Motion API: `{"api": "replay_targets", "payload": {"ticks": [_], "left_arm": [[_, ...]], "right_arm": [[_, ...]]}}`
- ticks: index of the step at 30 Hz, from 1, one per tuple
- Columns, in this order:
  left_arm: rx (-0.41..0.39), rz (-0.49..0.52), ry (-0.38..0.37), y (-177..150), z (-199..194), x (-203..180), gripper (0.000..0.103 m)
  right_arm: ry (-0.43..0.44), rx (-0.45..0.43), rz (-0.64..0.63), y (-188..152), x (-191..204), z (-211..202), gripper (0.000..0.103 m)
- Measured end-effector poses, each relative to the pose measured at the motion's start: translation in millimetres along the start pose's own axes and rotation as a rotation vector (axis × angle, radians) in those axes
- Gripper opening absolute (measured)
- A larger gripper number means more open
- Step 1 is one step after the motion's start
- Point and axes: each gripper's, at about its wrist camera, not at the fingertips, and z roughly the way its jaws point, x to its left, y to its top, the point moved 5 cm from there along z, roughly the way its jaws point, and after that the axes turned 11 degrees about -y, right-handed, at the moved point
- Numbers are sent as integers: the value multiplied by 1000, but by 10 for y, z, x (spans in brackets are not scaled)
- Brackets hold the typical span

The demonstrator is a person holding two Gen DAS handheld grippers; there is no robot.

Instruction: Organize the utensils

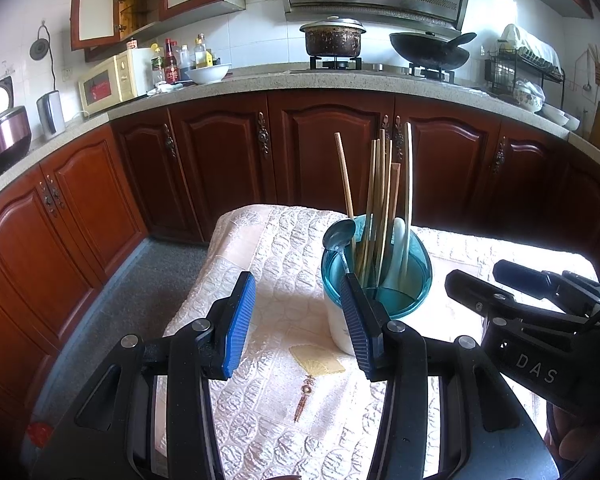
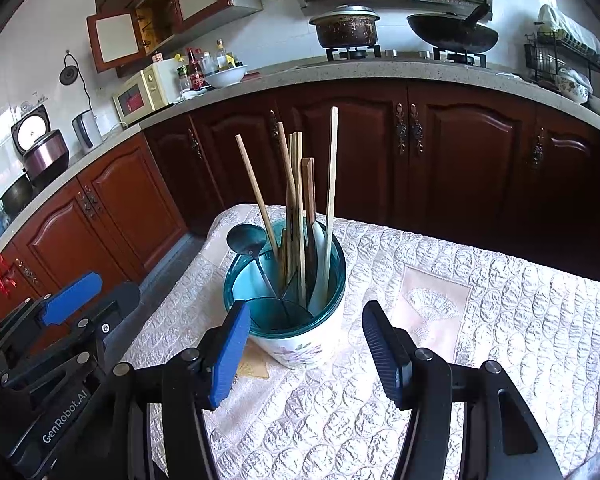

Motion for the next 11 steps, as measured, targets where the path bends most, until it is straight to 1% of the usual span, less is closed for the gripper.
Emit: {"api": "replay_targets", "payload": {"ticks": [11], "left_arm": [[-8, 8, -17, -25, 27, -15, 43]], "right_arm": [[0, 5, -1, -20, -3, 27, 56]]}}
